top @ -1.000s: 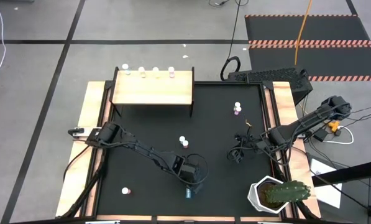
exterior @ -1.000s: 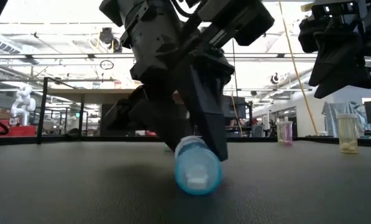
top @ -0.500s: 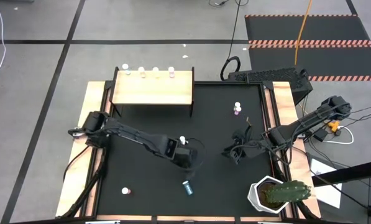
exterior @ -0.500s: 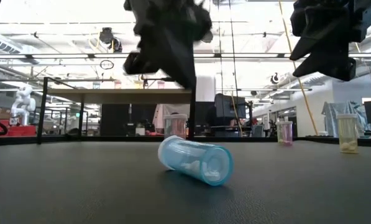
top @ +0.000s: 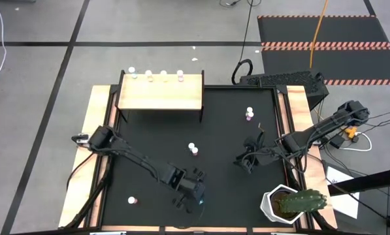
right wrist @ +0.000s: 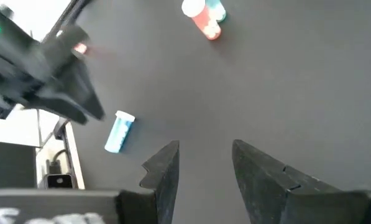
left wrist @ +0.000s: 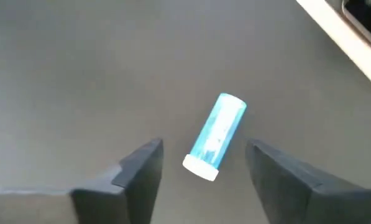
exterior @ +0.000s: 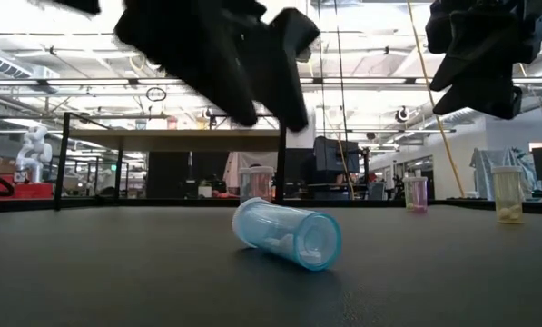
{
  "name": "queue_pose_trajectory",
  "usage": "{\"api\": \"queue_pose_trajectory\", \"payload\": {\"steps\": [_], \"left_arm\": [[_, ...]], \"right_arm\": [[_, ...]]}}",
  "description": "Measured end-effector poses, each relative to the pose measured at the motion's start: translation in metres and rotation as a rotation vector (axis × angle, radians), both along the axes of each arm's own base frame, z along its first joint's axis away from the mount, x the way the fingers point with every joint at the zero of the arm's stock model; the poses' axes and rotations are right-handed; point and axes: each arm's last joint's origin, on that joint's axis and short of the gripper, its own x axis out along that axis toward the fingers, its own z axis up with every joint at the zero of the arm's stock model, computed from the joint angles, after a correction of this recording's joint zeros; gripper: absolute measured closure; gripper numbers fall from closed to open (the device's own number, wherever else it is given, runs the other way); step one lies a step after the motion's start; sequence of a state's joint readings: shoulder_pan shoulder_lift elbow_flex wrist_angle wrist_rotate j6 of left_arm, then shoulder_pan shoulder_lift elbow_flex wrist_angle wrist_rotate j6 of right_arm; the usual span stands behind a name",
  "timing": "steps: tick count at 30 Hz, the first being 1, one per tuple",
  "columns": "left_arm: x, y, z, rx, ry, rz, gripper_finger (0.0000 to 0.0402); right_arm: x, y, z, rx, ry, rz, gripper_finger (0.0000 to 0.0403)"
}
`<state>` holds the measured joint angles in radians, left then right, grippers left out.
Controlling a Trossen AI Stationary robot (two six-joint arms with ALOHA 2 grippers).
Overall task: Pick and place medicine bottles onto shelf by color
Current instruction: Put the bottom blue pill bottle on the shelf aligned with the blue pill bottle
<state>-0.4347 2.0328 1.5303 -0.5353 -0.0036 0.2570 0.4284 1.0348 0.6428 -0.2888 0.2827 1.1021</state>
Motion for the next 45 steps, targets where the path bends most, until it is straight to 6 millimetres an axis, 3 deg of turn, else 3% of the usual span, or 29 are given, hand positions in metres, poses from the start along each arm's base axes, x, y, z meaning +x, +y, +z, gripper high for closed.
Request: {"api": "queue_pose_trajectory", "payload": {"steps": [4,8,18,28,33,36,45], "left_arm": [[0.004,-0.001,-0.016,0.049,0.007,-0.075,0.0144],[0.008,0.004,-0.025,0.084,0.023,-0.114,0.015],[0.013,0.014,-0.047,0.04,0.107,-0.187,0.023],[0.016,0.019,-0.045,0.04,0.089,-0.119,0.0286],[0.013,0.026,-0.024,0.089,0.056,-0.064,0.0275],[0.007,0.031,0.001,0.149,-0.005,-0.074,0.0271],[-0.016,0.045,0.084,0.496,-0.291,-0.189,0.0282]], "right_arm": [[0.0,0.003,0.001,0.016,-0.017,0.009,0.0261],[0.0,0.007,0.003,0.03,-0.031,0.022,0.0261],[-0.003,0.013,0.003,0.065,-0.029,0.026,0.0261],[-0.002,0.014,0.004,0.086,-0.05,0.016,0.0261],[0.005,0.019,0.012,0.083,-0.154,0.096,0.0261],[0.01,0.023,0.014,0.093,-0.191,0.183,0.0256],[0.042,0.018,0.024,0.247,-0.412,0.286,0.0169]]}}
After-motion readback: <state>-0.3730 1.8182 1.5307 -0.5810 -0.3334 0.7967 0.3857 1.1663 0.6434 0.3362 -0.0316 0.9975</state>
